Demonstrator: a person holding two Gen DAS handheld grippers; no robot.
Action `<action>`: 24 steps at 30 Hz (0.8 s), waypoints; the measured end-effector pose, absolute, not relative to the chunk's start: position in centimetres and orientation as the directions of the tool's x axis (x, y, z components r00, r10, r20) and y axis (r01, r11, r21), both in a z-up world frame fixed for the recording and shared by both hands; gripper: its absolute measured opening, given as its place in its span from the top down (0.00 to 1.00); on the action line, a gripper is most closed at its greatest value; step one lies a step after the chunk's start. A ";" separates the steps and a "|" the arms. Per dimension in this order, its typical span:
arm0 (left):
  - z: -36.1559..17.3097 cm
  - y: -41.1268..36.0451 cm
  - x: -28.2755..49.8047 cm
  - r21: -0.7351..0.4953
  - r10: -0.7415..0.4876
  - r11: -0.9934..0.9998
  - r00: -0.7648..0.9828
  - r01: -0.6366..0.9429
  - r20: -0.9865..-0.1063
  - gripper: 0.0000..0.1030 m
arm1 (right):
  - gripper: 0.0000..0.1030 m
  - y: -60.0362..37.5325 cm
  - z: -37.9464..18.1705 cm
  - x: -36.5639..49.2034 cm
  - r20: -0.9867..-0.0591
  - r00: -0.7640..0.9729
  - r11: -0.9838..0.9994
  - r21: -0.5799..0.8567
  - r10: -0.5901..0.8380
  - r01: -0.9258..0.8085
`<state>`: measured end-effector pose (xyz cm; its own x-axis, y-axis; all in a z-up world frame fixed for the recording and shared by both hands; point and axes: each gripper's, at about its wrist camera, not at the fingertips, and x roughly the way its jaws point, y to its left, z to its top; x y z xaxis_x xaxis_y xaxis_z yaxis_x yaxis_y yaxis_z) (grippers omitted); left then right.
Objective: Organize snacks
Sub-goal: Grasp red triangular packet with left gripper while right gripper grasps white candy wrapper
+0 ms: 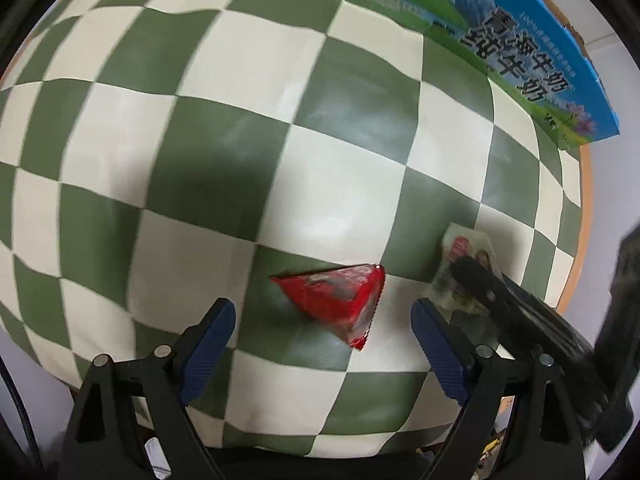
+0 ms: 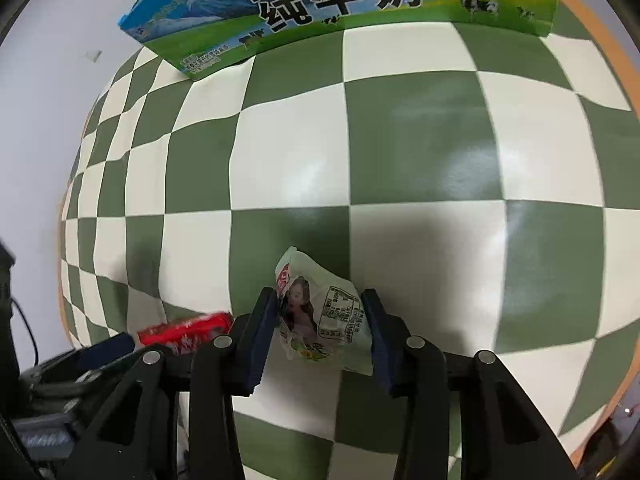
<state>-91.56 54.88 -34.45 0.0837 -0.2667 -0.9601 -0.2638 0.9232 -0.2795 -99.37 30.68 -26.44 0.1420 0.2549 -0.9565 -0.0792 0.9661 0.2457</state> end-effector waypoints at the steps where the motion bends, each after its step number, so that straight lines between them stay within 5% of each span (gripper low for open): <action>1: -34.9 54.5 -91.4 -0.278 -0.269 0.924 0.073 -0.262 -0.960 0.13 | 0.57 30.4 -26.2 -99.5 -0.957 0.142 0.966 0.245 0.254 -0.078; 5: -36.3 53.3 -90.9 -0.283 -0.277 0.926 0.057 -0.249 -0.959 0.13 | 0.57 28.2 -25.6 -100.7 -0.960 0.136 0.970 0.237 0.243 -0.058; 10: -37.2 52.1 -91.0 -0.248 -0.242 0.944 0.051 -0.216 -0.969 0.40 | 0.57 25.7 -25.3 -101.7 -0.959 0.123 0.966 0.257 0.256 -0.010; 24: -36.7 49.6 -92.1 -0.180 -0.172 0.973 0.061 -0.143 -0.983 0.45 | 0.46 26.5 -27.2 -101.6 -0.968 0.096 0.972 0.234 0.231 0.017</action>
